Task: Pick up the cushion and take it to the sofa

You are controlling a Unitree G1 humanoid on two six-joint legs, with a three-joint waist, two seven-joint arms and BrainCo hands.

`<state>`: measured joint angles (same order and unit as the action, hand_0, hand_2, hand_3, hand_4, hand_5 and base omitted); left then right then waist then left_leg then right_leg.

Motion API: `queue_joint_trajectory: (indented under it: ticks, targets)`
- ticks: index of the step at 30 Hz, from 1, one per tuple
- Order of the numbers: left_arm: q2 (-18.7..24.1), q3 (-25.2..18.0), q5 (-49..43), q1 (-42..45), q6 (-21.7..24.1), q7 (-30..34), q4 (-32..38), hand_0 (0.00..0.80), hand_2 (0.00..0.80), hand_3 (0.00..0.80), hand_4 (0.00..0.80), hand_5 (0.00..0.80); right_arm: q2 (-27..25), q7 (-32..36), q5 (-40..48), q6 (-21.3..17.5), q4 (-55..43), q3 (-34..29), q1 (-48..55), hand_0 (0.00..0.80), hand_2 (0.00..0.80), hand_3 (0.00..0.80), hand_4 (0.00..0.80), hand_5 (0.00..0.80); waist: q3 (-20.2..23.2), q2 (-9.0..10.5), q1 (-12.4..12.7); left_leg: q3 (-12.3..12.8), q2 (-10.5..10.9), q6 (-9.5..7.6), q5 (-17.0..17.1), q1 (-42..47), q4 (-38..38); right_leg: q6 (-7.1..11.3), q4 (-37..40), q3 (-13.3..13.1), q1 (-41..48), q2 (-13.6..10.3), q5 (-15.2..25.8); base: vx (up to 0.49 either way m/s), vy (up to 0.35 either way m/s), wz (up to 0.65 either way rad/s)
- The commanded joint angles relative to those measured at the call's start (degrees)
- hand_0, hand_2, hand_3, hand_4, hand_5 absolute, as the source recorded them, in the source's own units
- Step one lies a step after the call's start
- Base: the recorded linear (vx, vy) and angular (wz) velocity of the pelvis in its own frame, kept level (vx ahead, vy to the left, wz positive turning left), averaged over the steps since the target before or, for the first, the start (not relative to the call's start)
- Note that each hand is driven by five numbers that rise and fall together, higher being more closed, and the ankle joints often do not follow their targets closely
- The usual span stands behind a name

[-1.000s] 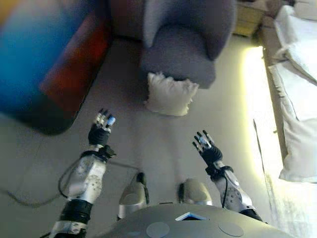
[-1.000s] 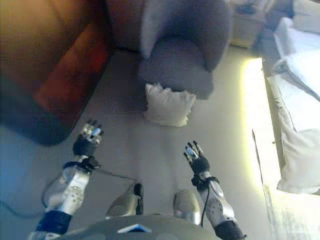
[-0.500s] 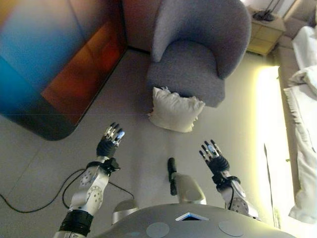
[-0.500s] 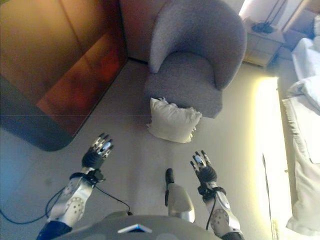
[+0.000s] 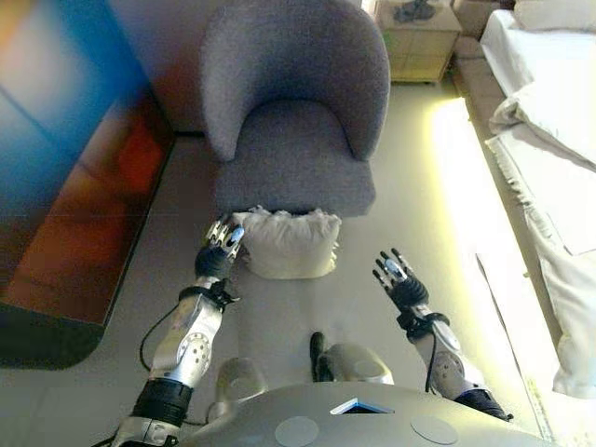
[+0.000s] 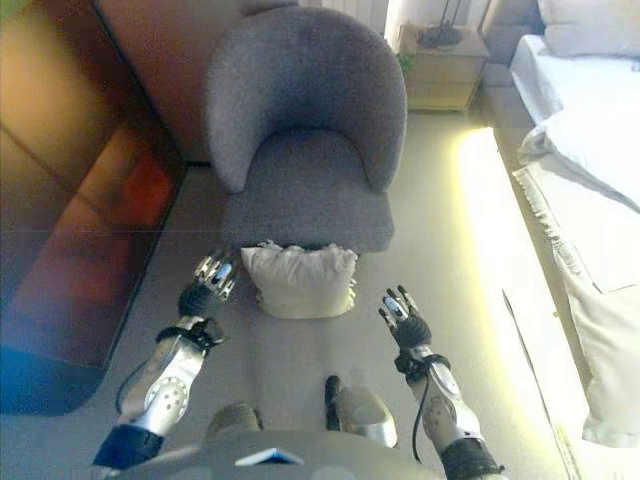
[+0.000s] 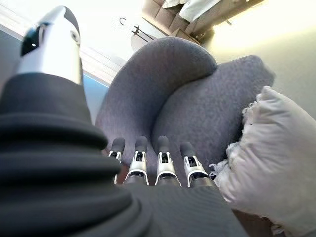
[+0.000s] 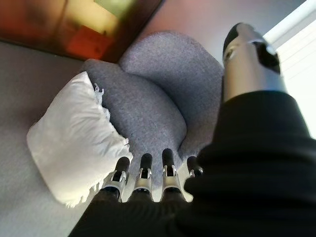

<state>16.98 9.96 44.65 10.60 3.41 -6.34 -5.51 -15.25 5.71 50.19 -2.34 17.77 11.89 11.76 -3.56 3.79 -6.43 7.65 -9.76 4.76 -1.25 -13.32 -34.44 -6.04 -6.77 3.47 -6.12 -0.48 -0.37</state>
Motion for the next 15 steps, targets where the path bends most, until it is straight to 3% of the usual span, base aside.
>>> queue_joint_trajectory:
  ticks: [1, 3, 5, 8, 12, 13, 15]
  targets:
    - [2.4, -2.7, 2.2, 0.1, 3.4, 0.5, 5.2, 0.0, 0.0, 0.0, 0.0, 0.0, -1.0, 1.8, 1.2, -2.2, -6.7, -1.4, 1.6, 0.0, 0.0, 0.0, 0.0, 0.0, -1.5, -0.25, 0.5, 0.4, 0.2, -0.7, 7.4, 1.8, 20.9, 7.93, 2.3, -5.5, 4.4, 0.4, -1.7, 0.326, 0.205, -0.59]
    - [2.3, -2.9, 2.3, 0.6, 4.0, 1.6, 4.9, 0.0, 0.0, 0.0, 0.0, 0.0, -0.8, 3.2, 0.7, -2.2, -7.1, -2.5, 3.8, 0.0, 0.0, 0.0, 0.0, 0.0, -1.5, -1.21, 1.2, -0.3, -0.9, 0.97, 10.1, 1.6, 33.8, 9.08, 2.8, -6.7, 6.7, 0.6, -3.0, 0.354, 0.174, -0.37]
    - [2.3, -2.6, 2.3, 1.3, 5.0, 2.0, 4.6, 0.0, 0.0, 0.0, 0.0, 0.0, -0.6, 4.8, 0.9, -2.4, -6.3, -3.4, 5.2, 0.0, 0.0, 0.0, 0.0, 0.0, -1.5, -1.54, 1.7, -0.5, -1.8, 1.83, 11.7, 0.5, 38.9, 9.8, 3.1, -7.6, 9.5, 0.5, -4.9, 0.341, 0.105, -0.15]
    - [2.1, -2.9, 2.3, 1.5, 5.3, 2.8, 4.1, 0.0, 0.0, 0.0, 0.0, 0.0, -0.4, 5.1, 0.7, -2.1, -6.1, -4.2, 5.6, 0.0, 0.0, 0.0, 0.0, 0.0, -1.2, -2.05, 1.8, 1.0, -3.0, 2.32, 12.4, -0.6, 39.4, 10.22, 2.7, -6.7, 12.0, 0.0, -7.4, 0.316, 0.1, -0.17]
    - [2.3, -3.1, 2.7, 1.2, 5.1, 3.0, 3.9, 0.0, 0.0, 0.0, 0.0, 0.0, 0.1, 4.8, 0.2, -2.1, -7.5, -4.3, 5.6, 0.0, 0.0, 0.0, 0.0, 0.0, -1.0, -2.75, 1.8, 4.8, -2.5, 1.57, 11.4, 0.8, 37.2, 10.41, 0.9, -4.5, 13.9, -1.2, -9.9, 0.296, 0.16, -0.25]
    - [2.4, -3.1, 2.8, 1.1, 5.2, 3.0, 4.0, 0.0, 0.0, 0.0, 0.0, 0.0, 0.1, 4.6, 0.1, -2.1, -7.9, -4.1, 5.5, 0.0, 0.0, 0.0, 0.0, 0.0, -1.0, -2.78, 1.8, 4.7, -2.1, 1.13, 10.7, 0.9, 36.5, 10.41, 0.3, -4.5, 13.9, -1.4, -10.1, 0.295, 0.198, -0.41]
    - [2.8, -2.7, 3.0, 1.0, 5.3, 2.4, 4.5, 0.0, 0.0, 0.0, 0.0, 0.0, 0.2, 2.9, 0.3, -2.0, -8.6, -3.3, 4.8, 0.0, 0.0, 0.0, 0.0, 0.0, -0.8, -2.79, 2.4, 2.2, -0.6, 0.58, 9.6, 0.6, 34.9, 10.79, -1.7, -5.1, 13.4, -2.0, -10.7, 0.291, 0.21, -0.35]
